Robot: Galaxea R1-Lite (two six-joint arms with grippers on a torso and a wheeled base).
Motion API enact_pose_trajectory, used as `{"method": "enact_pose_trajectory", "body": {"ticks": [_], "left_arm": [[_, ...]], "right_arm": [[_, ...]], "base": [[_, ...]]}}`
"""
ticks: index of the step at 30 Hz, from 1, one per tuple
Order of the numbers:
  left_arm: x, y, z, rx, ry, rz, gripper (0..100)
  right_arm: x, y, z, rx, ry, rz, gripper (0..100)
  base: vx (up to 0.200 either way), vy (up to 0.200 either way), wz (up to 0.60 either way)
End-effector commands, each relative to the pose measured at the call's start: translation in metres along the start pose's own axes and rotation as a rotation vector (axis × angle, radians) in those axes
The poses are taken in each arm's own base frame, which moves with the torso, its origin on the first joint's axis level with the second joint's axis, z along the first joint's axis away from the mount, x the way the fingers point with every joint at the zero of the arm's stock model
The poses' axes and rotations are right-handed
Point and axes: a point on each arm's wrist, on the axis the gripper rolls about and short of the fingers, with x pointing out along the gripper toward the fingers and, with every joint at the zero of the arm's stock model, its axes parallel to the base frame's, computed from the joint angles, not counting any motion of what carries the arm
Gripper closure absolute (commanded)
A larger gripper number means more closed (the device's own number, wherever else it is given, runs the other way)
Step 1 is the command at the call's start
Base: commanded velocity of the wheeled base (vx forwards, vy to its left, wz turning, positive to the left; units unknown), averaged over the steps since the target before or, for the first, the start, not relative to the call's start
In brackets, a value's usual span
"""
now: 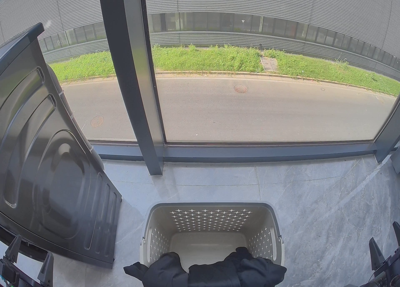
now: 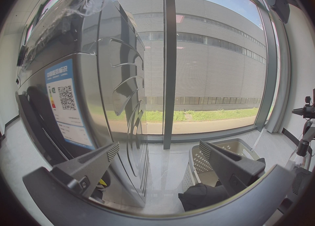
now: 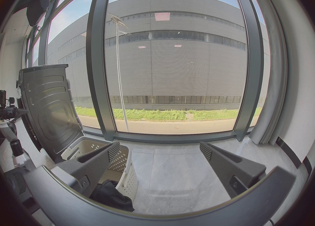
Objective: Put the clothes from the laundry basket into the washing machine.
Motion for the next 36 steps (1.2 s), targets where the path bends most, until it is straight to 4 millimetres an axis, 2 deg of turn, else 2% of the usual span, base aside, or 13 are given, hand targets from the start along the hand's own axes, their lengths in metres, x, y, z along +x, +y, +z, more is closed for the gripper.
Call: {"method": "enact_pose_trajectory", "body": {"ticks": [1,5,11,36], "left_arm": [[-0.0002,0.0,-0.005,0.0,-0.001,0.001,0],[-0.0002,0.0,-0.0048,-0.002,-0.003,-0.001,0],[-0.0002,0.0,-0.0048,0.0,-0.003,-0.001,0],[-0.0002,0.0,-0.005,0.0,-0.001,-0.001,0]], "right_arm": [[0.0,0.0,-0.0052,0.0,0.001,0.0,0],[0.0,0.0,-0.0052,0.0,0.001,0.001,0],[0.0,0.0,-0.0052,0.0,0.001,0.001,0],[0.0,0.0,-0.0052,0.0,0.001,0.0,0]], "base": [[0.0,0.0,0.0],[0.0,0.0,0.0],[0.2,0.0,0.0],[0.0,0.0,0.0]]}}
